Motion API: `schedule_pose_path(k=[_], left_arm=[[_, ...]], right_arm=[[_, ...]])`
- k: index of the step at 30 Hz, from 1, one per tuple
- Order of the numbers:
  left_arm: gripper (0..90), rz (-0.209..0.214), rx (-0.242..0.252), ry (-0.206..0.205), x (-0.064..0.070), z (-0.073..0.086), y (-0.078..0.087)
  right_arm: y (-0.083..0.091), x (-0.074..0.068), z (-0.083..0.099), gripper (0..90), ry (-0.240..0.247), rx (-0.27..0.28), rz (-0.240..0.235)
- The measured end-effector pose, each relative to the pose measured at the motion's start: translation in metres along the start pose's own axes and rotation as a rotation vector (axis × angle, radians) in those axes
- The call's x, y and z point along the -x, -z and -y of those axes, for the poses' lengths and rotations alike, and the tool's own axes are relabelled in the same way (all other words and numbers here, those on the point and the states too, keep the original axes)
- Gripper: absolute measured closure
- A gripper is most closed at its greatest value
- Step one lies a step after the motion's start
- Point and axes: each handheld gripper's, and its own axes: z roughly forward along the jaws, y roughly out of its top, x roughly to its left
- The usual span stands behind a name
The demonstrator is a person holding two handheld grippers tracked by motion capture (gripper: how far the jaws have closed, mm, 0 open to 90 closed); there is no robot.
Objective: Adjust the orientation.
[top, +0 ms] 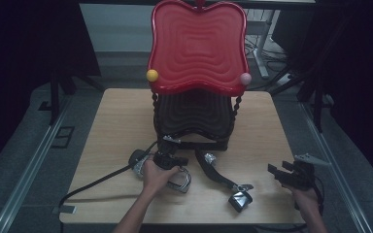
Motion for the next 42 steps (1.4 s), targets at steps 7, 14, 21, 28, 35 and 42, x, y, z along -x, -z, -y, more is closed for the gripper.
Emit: schedule_pose_path(k=[7,14,21,28,35,42], left_arm=[[90.0,0.012,-0.047,-0.035,0.006,0.01,-0.005],[90.0,0.005,-0.091,-0.078,0.014,0.021,0.004],[90.0,0.012,-0.108,-0.083,0.015,0.036,0.015],[90.0,0.032,-0.12,-0.075,0.01,0.061,0.037],[90.0,0.025,-0.156,-0.079,0.004,0.082,0.06],[90.0,-0.007,-0.187,-0.064,-0.012,0.104,0.09]], right_arm=[[-0.001,0.001,0.0,31.9,0.0,-0.004,0.001],[-0.002,0.0,0.001,31.9,0.009,-0.017,0.002],[-0.002,0.0,0.001,31.9,0.016,-0.023,0.006],[0.0,0.002,0.001,31.9,0.005,-0.022,0.012],[-0.001,0.0,0.001,31.9,0.009,-0.026,0.01],[-0.002,-0.001,0.001,31.9,0.013,-0.032,0.011]])
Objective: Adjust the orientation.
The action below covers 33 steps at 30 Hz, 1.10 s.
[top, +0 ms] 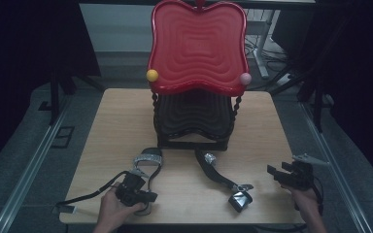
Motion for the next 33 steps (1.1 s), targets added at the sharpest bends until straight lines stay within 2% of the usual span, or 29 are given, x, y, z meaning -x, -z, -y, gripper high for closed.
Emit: schedule_pose_path(k=[7,11,13,14,15,16,17,18,19,20,21,22,23,25,26,27,28,33], left_arm=[[90.0,-0.033,-0.048,-0.002,-0.02,0.016,0.02],[90.0,-0.049,-0.048,-0.001,-0.028,0.022,0.027],[86.7,-0.025,-0.023,-0.021,-0.028,0.022,0.031],[81.4,0.006,-0.015,-0.031,-0.028,0.021,0.032],[75.8,0.006,-0.015,-0.031,-0.028,0.021,0.032],[75.8,0.043,0.001,-0.038,-0.028,0.021,0.034],[68.1,0.076,0.072,-0.052,-0.027,0.02,0.043],[64.4,0.076,0.072,-0.052,-0.027,0.02,0.043],[61.7,0.079,0.132,-0.061,-0.026,0.017,0.055],[60.5,0.081,0.164,-0.064,-0.026,0.014,0.06],[58.9,0.081,0.164,-0.064,-0.026,0.014,0.06],[56.0,0.076,0.187,-0.06,-0.027,0.012,0.064],[53.8,0.046,0.196,-0.056,-0.029,0.006,0.069],[51.9,0.033,0.2,-0.045,-0.03,0.003,0.069],[49.8,0.022,0.199,-0.028,-0.032,0.0,0.069],[45.8,-0.014,0.199,0.0,-0.035,-0.004,0.066],[45.0,-0.014,0.199,0.0,-0.035,-0.004,0.066],[38.6,-0.123,0.167,0.055,-0.042,-0.014,0.054]], right_arm=[[-0.002,-0.002,0.001,31.9,0.006,-0.009,-0.002],[-0.003,-0.001,0.001,31.9,0.007,-0.013,0.0],[-0.003,-0.002,0.001,31.9,0.008,-0.013,0.0],[-0.003,-0.002,0.001,31.9,0.009,-0.014,-0.001],[-0.003,-0.003,0.001,31.9,0.01,-0.013,-0.001],[-0.003,-0.003,0.001,31.9,0.01,-0.013,-0.001],[-0.003,-0.003,0.001,31.9,0.012,-0.014,-0.001],[-0.003,-0.003,0.001,31.9,0.012,-0.014,-0.001],[-0.003,-0.003,0.001,31.9,0.011,-0.014,0.0],[-0.004,-0.002,0.001,32.0,0.01,-0.015,0.001],[-0.004,-0.002,0.001,32.0,0.01,-0.015,0.001],[-0.004,-0.002,0.001,32.0,0.01,-0.016,0.003],[-0.004,-0.003,0.001,32.0,0.009,-0.017,0.003],[-0.004,-0.003,0.001,32.0,0.011,-0.018,0.003],[-0.004,-0.003,0.001,32.0,0.012,-0.013,0.003],[-0.003,-0.003,0.001,32.0,0.011,-0.014,0.004],[-0.003,-0.003,0.001,32.0,0.011,-0.014,0.004],[-0.003,-0.001,0.002,32.0,0.011,-0.02,0.006]])
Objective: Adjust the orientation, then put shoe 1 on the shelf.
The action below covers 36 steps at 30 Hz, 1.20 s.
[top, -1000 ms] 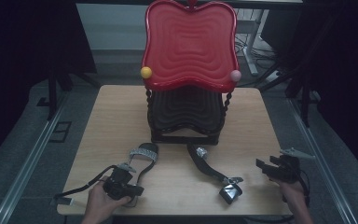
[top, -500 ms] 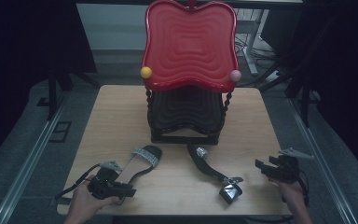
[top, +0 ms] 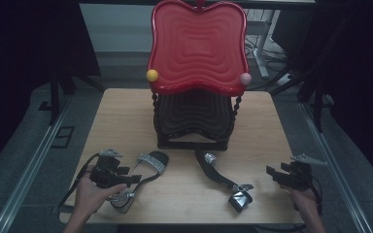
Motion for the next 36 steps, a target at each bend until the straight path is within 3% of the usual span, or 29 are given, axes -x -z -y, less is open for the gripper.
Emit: schedule_pose_path(k=[4,7,12,14,21,30,36], left_arm=[[35.8,-0.027,-0.024,0.017,-0.003,-0.002,-0.006],[30.9,-0.073,-0.042,0.017,-0.004,-0.003,-0.01],[27.1,-0.082,-0.097,0.036,-0.01,-0.003,-0.024],[25.7,-0.117,-0.125,0.023,-0.01,-0.002,-0.031],[21.4,-0.162,-0.196,0.008,-0.007,-0.004,-0.054],[22.9,-0.203,-0.277,-0.017,-0.001,0.002,-0.074],[30.2,-0.225,-0.309,0.007,0.001,0.002,-0.077]], right_arm=[[0.0,0.001,0.0,31.9,0.003,-0.001,-0.001],[0.0,0.0,0.001,31.9,0.002,-0.006,-0.002],[-0.002,-0.001,0.001,31.9,0.005,-0.005,-0.005],[-0.003,-0.001,0.001,31.9,0.013,-0.014,-0.004],[-0.004,-0.002,0.001,31.8,0.014,-0.017,-0.006],[-0.004,0.0,0.002,31.8,0.01,-0.024,-0.003],[-0.006,-0.003,0.002,31.7,0.022,-0.027,-0.006]])
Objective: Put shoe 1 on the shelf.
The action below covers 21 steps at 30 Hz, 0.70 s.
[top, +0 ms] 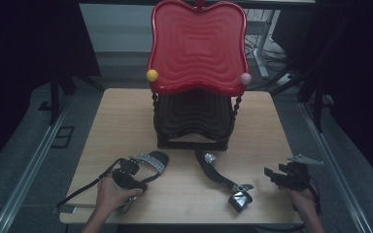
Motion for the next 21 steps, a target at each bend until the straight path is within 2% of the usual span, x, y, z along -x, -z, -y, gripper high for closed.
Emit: schedule_pose_path(k=[3,4,5,9,13,15,19,20,21], left_arm=[[34.8,-0.011,-0.008,0.01,-0.001,-0.001,0.001],[39.6,-0.017,-0.012,0.015,-0.003,-0.002,0.003],[41.1,-0.008,-0.015,0.023,-0.003,-0.002,0.002],[42.0,-0.009,-0.024,0.023,-0.005,-0.003,0.003],[42.4,0.011,-0.003,0.026,-0.01,-0.001,0.004],[42.5,0.013,0.03,0.029,-0.013,0.002,0.008],[42.5,0.12,0.065,0.058,-0.026,0.007,0.022],[42.5,0.158,0.078,0.07,-0.031,0.009,0.029],[42.5,0.158,0.078,0.07,-0.031,0.009,0.029]], right_arm=[[0.0,-0.001,0.0,31.7,0.002,-0.003,-0.002],[0.0,-0.001,0.0,31.6,0.003,-0.002,0.0],[0.0,-0.001,0.0,31.7,0.003,-0.001,0.001],[0.001,0.001,0.0,31.7,-0.003,0.005,0.005],[0.002,0.002,0.0,31.7,-0.004,0.009,0.006],[0.003,0.003,0.0,31.7,-0.006,0.011,0.006],[0.003,0.004,0.0,31.6,-0.014,0.014,0.008],[0.003,0.004,0.0,31.7,-0.015,0.014,0.01],[0.003,0.004,0.0,31.7,-0.015,0.014,0.01]])
